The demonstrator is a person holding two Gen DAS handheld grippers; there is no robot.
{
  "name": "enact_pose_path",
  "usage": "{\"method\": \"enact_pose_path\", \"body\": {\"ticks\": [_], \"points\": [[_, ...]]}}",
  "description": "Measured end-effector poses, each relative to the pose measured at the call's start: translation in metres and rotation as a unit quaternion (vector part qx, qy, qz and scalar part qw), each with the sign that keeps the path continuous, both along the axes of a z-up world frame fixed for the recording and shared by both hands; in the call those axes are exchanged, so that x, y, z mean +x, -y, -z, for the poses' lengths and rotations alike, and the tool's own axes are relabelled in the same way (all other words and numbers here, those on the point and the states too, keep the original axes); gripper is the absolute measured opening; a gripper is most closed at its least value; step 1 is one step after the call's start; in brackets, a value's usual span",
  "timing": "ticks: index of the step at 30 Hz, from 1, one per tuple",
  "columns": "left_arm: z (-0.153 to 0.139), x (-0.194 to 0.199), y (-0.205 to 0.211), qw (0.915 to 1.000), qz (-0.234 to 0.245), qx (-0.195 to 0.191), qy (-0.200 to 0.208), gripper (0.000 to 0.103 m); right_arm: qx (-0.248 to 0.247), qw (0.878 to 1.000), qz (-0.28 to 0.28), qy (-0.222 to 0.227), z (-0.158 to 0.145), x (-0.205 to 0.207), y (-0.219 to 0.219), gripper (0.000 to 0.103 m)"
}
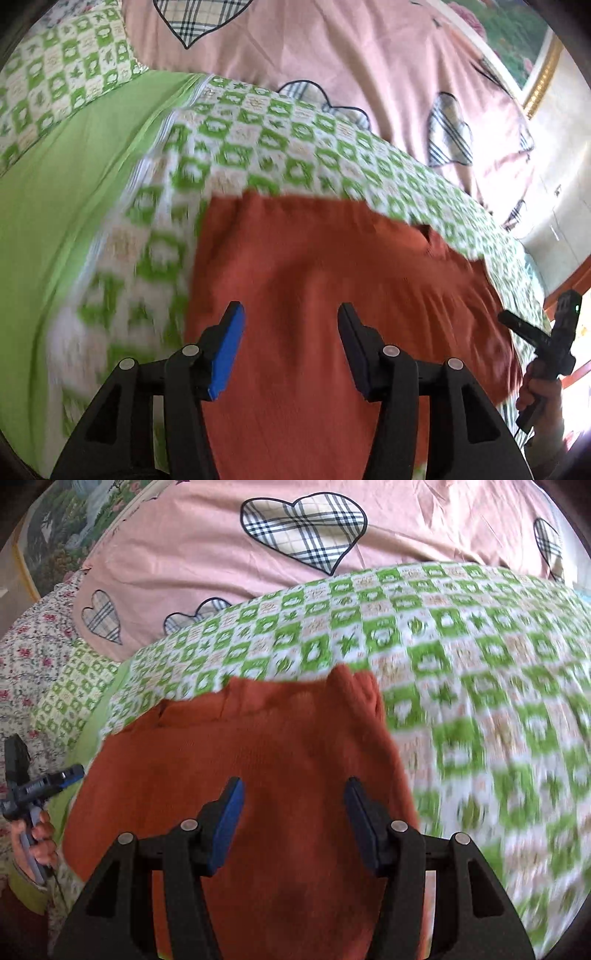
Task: Fold small clothes
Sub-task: 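Smooth the folded sweater flat with both open tools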
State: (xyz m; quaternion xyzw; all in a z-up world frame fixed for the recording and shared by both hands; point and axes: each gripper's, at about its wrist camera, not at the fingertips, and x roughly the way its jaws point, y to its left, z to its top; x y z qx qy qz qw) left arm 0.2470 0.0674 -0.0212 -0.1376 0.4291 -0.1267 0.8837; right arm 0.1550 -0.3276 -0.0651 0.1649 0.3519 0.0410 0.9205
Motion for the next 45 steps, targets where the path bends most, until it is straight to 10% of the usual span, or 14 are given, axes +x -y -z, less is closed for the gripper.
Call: {"method": "enact_pose_path", "body": {"ticks": [21,39,45], "points": [[0.038,-0.154,0.019,0.9931,-0.003,-0.095,-0.069,0.056,0.061,0.998,-0.017,-0.007,0.032,-0.095,-0.048,0.062],[0.057,-0.099,-0.016,0.9797,-0.127,-0.146,-0.054,0.058,0.074,0.996,-0.038,-0.008,0.031,-0.097,-0.062,0.064],[0.054,-0.080,-0.024,0.9816,-0.154,-0.105,-0.043,0.028,0.077,0.996,-0.042,-0.001,0.029,-0.091,-0.057,0.064]]}}
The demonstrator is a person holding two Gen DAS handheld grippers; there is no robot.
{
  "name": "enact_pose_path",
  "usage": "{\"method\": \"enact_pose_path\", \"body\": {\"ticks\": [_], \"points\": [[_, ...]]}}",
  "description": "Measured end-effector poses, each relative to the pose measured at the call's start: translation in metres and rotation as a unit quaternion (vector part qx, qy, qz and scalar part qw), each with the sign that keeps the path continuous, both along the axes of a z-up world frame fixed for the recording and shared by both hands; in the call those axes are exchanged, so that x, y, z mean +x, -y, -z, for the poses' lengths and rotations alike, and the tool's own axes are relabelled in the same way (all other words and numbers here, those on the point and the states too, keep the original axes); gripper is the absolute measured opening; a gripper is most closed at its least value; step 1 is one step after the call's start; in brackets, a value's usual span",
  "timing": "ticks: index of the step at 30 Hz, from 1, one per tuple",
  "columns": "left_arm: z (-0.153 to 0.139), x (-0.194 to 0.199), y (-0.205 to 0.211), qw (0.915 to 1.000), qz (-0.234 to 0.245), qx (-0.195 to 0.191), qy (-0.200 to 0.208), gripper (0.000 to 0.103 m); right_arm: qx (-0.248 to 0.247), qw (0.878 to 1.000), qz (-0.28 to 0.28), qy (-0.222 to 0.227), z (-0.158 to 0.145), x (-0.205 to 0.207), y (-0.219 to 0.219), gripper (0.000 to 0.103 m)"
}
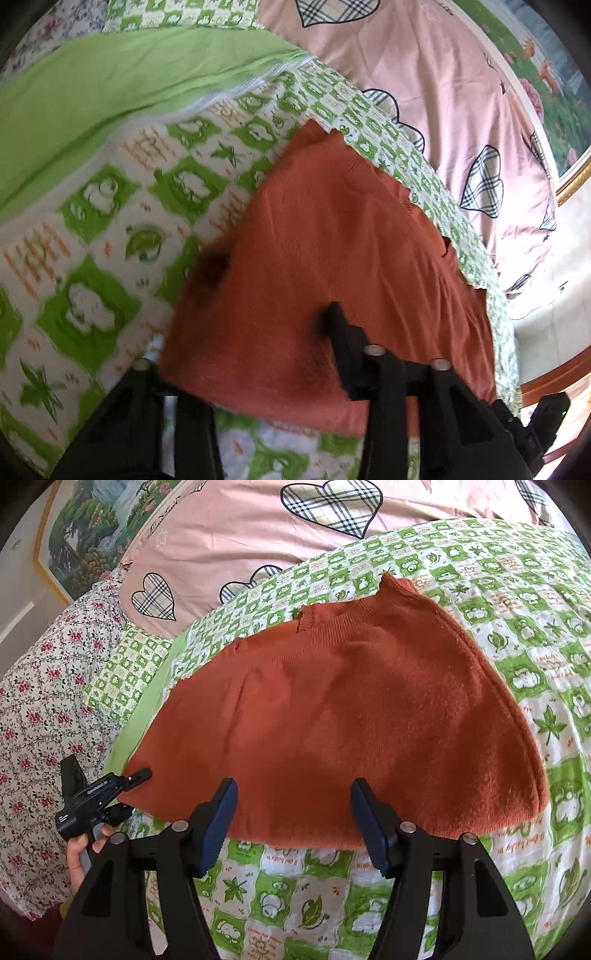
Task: Fold small clothes
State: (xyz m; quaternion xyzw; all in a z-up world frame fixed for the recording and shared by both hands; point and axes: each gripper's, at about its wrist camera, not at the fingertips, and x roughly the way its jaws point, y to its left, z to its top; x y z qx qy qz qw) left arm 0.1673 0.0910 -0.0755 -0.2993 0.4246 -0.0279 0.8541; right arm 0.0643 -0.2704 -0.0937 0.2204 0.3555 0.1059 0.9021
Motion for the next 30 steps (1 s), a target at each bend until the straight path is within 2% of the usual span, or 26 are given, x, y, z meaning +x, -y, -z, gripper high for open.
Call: {"method": "enact_pose_path", "body": {"ticks": [1,2,4,8,10,14,17,21,23,25,30], "points": [[-0.002,0.002,0.002,1.0000,0.005,0.002,0.002,0.018,0.001,1.000,-0.001,0.001,0.000,0.002,0.000,0.065],[-0.007,0.004,0.005,0.9999,0.012,0.006,0.008,0.014,0.000,1.000,-0.001,0.002,-0.001,0.004,0.002,0.065],[-0.019,0.004,0.013,0.9991,0.025,0.027,0.020,0.010,0.000,1.000,-0.003,0.006,-0.002,0.009,0.005,0.064],[-0.052,0.002,0.044,0.9942,0.069,0.057,0.059,0.009,0.018,1.000,0.002,0.013,-0.007,0.019,0.020,0.064],[-0.067,0.006,0.072,0.9887,0.108,0.072,0.075,0.009,0.016,1.000,0.005,0.016,-0.011,0.024,0.027,0.064],[-0.085,0.014,0.139,0.9721,0.183,0.103,0.105,0.009,0.026,1.000,-0.004,0.008,-0.020,0.041,0.042,0.065],[-0.078,0.014,0.186,0.9607,0.226,0.123,0.104,0.009,0.056,0.998,-0.029,-0.006,-0.023,0.059,0.048,0.066],[-0.049,0.013,0.228,0.9473,0.270,0.154,0.078,0.009,0.084,0.995,-0.055,-0.024,-0.019,0.088,0.046,0.074],[-0.039,0.011,0.237,0.9425,0.274,0.177,0.075,0.008,0.101,0.992,-0.068,-0.037,-0.014,0.106,0.041,0.074],[-0.038,0.008,0.237,0.9402,0.276,0.183,0.080,0.008,0.106,0.990,-0.085,-0.046,-0.010,0.125,0.028,0.074],[-0.044,0.002,0.233,0.9353,0.281,0.195,0.093,0.008,0.088,0.987,-0.125,-0.052,-0.009,0.172,-0.009,0.074]]}}
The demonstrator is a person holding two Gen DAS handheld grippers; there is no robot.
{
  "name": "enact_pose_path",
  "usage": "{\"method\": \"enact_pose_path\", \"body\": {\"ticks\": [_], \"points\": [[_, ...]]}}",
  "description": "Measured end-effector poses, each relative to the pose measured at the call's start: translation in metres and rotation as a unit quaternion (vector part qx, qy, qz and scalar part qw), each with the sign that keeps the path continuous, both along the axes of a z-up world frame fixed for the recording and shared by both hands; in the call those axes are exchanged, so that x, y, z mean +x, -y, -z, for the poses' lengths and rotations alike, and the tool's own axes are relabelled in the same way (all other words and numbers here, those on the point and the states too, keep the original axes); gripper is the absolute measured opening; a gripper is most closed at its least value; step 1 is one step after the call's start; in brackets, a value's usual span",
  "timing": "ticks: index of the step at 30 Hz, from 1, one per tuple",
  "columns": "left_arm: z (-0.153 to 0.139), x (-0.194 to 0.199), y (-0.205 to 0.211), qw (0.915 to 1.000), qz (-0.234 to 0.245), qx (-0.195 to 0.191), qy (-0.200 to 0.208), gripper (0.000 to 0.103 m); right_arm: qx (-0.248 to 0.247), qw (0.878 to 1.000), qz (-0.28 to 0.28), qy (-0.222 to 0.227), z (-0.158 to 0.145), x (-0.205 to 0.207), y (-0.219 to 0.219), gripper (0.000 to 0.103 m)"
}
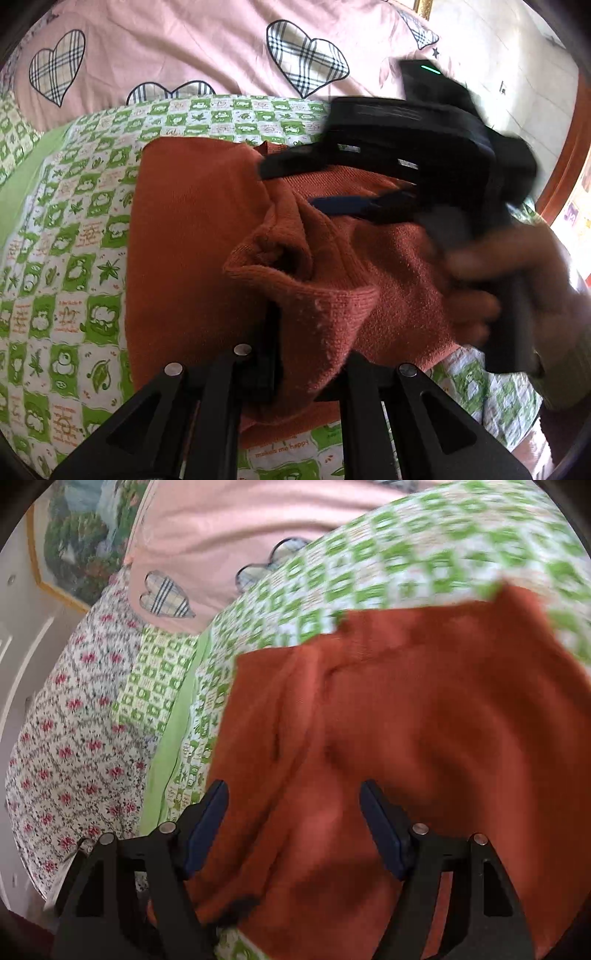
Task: Fold small clothes
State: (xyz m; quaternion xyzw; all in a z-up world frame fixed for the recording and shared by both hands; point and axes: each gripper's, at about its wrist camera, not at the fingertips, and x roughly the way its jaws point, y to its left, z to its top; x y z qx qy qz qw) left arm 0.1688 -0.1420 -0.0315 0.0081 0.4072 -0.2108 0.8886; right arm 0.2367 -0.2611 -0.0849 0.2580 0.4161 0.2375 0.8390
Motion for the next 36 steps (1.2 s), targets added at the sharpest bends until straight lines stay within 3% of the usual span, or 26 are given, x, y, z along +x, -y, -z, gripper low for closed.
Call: {"method": "enact_pose_path", "body": {"ticks": [1,2,3,4,6,9,13,20,30,32,36], "points": [[-0.001,-0.001,0.002,1.0000,0.001,0.001,0.000,0.008,-0.011,1.000,-0.011,-0.001,0.001,0.010,-0.010,0.072],[-0.001,-0.002,0.000,1.0000,0.001,0.002,0.000,0.008,-0.020,1.000,-0.016,-0.006,0.002,0.019,-0.018,0.063],[-0.003,-0.003,-0.001,1.0000,0.000,0.004,0.002,0.008,-0.030,0.999,-0.015,-0.012,0.003,0.024,-0.022,0.034],[-0.005,-0.003,0.000,1.0000,0.000,0.003,0.002,0.008,-0.039,0.999,-0.012,-0.013,0.002,0.027,-0.025,0.022],[-0.018,-0.005,0.002,0.9999,0.006,-0.005,0.007,0.008,-0.028,0.999,-0.017,0.012,-0.010,0.019,-0.023,0.018],[-0.039,-0.009,0.018,0.9987,0.037,-0.029,0.020,0.008,-0.041,0.997,-0.011,0.057,-0.041,-0.004,-0.002,0.017],[-0.048,-0.010,0.066,0.9950,0.086,-0.044,0.024,0.009,-0.056,0.996,0.013,0.073,-0.060,-0.020,0.044,0.017],[-0.019,-0.004,0.127,0.9903,0.128,-0.048,-0.026,0.009,-0.106,0.992,0.054,0.039,-0.036,-0.035,0.108,0.017],[-0.002,0.003,0.151,0.9881,0.138,-0.045,-0.050,0.016,-0.088,0.993,0.073,0.040,-0.007,-0.034,0.138,0.017],[0.000,0.001,0.149,0.9865,0.148,-0.047,-0.053,0.026,-0.089,0.991,0.088,0.039,-0.005,-0.041,0.142,0.022],[-0.003,-0.015,0.134,0.9815,0.171,-0.055,-0.067,0.048,-0.131,0.984,0.115,0.041,-0.012,-0.058,0.144,0.049]]}}
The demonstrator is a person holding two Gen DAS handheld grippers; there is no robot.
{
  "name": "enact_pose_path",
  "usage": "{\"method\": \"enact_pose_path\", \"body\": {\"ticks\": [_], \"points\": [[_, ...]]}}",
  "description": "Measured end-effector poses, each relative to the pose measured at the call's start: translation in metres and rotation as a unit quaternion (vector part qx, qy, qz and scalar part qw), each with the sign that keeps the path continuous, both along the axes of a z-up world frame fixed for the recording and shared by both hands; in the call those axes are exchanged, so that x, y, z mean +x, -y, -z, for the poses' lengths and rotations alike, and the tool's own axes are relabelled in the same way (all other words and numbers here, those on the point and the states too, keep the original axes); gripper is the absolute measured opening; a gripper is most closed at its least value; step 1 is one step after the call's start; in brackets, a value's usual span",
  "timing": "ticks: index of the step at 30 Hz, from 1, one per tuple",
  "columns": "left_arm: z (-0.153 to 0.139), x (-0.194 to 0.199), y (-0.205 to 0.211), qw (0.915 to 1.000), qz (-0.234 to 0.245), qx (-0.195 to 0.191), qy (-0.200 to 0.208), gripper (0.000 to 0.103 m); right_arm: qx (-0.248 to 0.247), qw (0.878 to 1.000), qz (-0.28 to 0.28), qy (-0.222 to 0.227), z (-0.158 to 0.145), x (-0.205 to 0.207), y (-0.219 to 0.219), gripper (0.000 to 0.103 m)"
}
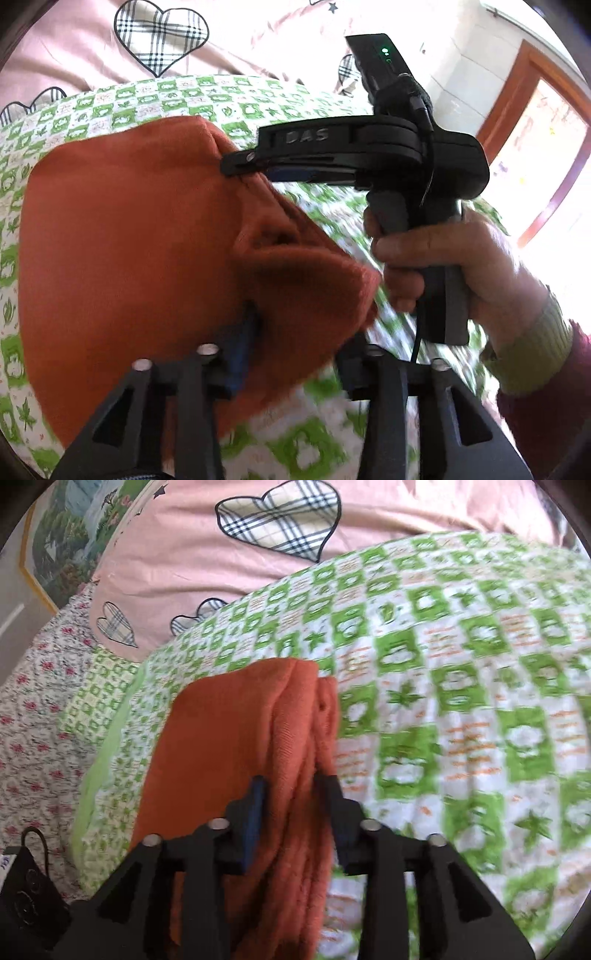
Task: Fold small clothes
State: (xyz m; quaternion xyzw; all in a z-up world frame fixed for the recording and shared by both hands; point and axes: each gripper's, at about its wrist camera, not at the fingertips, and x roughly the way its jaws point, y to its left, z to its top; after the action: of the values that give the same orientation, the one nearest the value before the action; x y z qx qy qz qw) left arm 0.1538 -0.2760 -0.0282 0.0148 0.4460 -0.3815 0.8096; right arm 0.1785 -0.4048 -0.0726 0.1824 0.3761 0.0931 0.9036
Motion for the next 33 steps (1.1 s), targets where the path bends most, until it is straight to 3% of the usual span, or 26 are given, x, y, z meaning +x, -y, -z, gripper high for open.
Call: {"method": "enact_pose_path", "body": {"ticks": [1,3,6,9,12,16,25,28,29,30,31,32,33], "points": [[-0.002,-0.004,-0.007,1.0000,0.002,0.000,-0.001,0.055,-0.009,1.000,0.006,-0.001,-0.003,-0.005,0.000,0.055],[-0.006,-0.013,-0.025,1.0000,0.002,-0.004,-0.002,0.058,-0.009,1.000,0.009,0.001,-0.008,-0.014,0.002,0.062],[-0.013,-0.017,-0.058,0.9997,-0.024,-0.007,-0.005,0.070,0.009,1.000,-0.001,0.012,-0.013,-0.028,0.001,0.080],[-0.018,-0.008,-0.096,0.9974,-0.071,-0.011,-0.005,0.077,0.030,0.999,-0.019,-0.001,-0.007,-0.033,-0.003,0.086],[-0.015,0.009,-0.129,0.9925,-0.120,-0.014,-0.016,0.081,0.034,0.999,-0.021,-0.018,0.004,-0.033,-0.007,0.086],[0.000,0.038,-0.159,0.9837,-0.164,-0.035,-0.064,0.081,0.056,0.998,-0.016,-0.029,0.014,-0.032,-0.005,0.086],[0.041,0.082,-0.156,0.9705,-0.145,-0.097,-0.166,0.081,0.084,0.995,-0.025,-0.043,0.022,-0.017,-0.003,0.086],[0.049,0.098,-0.150,0.9685,-0.142,-0.111,-0.171,0.080,0.078,0.995,-0.033,-0.048,0.027,-0.015,-0.009,0.086],[0.049,0.100,-0.147,0.9699,-0.139,-0.112,-0.165,0.074,0.069,0.996,-0.037,-0.048,0.027,-0.016,-0.012,0.086],[0.049,0.104,-0.144,0.9715,-0.138,-0.108,-0.159,0.065,0.060,0.996,-0.041,-0.048,0.027,-0.016,-0.014,0.082],[0.050,0.106,-0.141,0.9729,-0.137,-0.102,-0.155,0.044,0.053,0.996,-0.045,-0.052,0.028,-0.017,-0.017,0.063],[0.050,0.107,-0.140,0.9731,-0.132,-0.106,-0.157,0.032,0.069,0.994,-0.056,-0.059,0.030,-0.016,-0.020,0.049],[0.048,0.107,-0.141,0.9734,-0.131,-0.108,-0.153,0.029,0.082,0.993,-0.057,-0.063,0.031,-0.016,-0.024,0.036]]}}
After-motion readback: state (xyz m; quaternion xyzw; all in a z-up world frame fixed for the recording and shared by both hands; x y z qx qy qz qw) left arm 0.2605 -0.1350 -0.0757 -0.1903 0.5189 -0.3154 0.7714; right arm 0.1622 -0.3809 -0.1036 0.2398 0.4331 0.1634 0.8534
